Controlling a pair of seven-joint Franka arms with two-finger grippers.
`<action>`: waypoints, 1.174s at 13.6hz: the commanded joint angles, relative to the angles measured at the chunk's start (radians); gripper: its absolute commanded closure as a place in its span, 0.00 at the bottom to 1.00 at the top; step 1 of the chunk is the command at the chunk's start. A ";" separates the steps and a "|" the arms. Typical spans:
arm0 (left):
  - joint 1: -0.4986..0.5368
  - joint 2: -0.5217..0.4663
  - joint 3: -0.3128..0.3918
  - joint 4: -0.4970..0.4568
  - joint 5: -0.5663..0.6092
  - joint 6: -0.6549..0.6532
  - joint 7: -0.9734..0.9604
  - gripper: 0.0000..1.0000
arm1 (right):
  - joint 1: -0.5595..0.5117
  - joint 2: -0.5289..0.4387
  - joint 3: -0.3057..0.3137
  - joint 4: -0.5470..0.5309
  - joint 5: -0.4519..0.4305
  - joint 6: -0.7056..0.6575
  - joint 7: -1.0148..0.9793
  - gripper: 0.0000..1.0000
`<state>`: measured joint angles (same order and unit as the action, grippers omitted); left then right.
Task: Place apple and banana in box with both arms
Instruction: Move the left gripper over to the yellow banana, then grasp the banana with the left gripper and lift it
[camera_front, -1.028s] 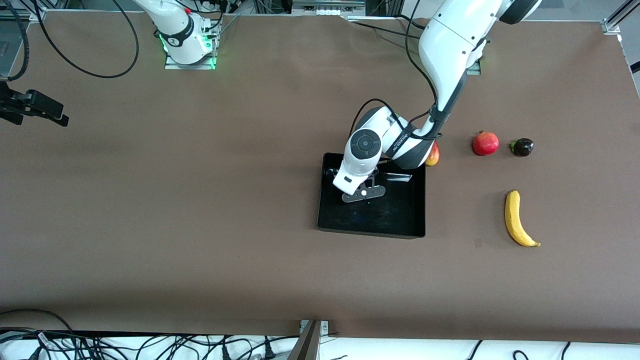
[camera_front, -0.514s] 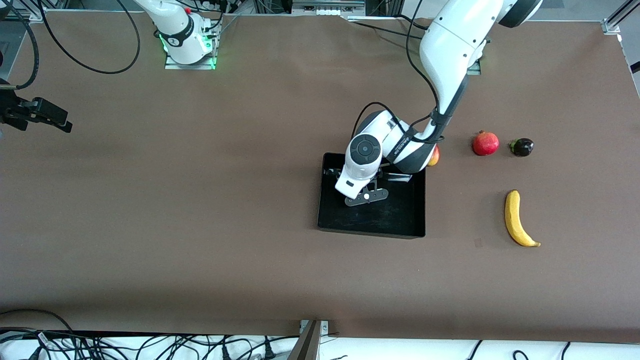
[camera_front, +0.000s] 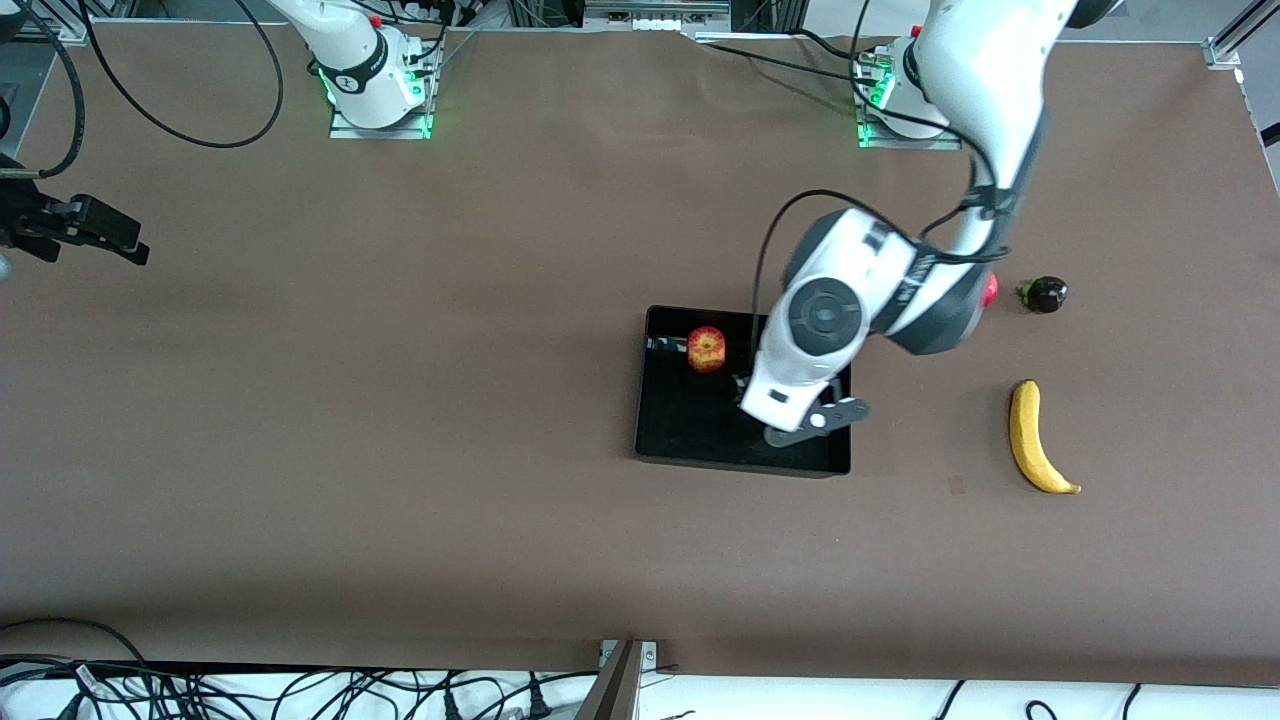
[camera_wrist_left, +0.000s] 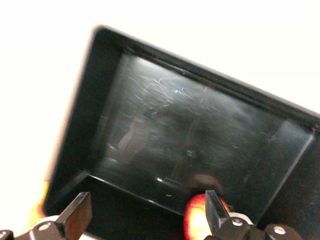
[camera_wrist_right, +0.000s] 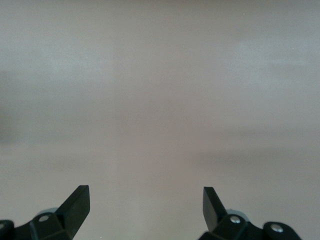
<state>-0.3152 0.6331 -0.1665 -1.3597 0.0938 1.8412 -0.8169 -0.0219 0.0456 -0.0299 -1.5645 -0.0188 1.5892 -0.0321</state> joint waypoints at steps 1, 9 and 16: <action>0.111 -0.047 -0.004 -0.032 -0.017 -0.036 0.146 0.00 | -0.013 -0.015 0.011 -0.012 -0.013 0.003 -0.017 0.00; 0.505 0.028 -0.004 -0.053 -0.016 0.061 0.691 0.00 | -0.013 -0.015 0.011 -0.012 -0.012 0.002 -0.017 0.00; 0.561 0.102 0.010 -0.283 0.065 0.455 0.737 0.00 | -0.013 -0.015 0.015 -0.012 -0.010 0.002 -0.014 0.00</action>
<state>0.2306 0.7531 -0.1573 -1.5417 0.1146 2.1892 -0.1048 -0.0225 0.0456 -0.0296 -1.5647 -0.0188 1.5891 -0.0332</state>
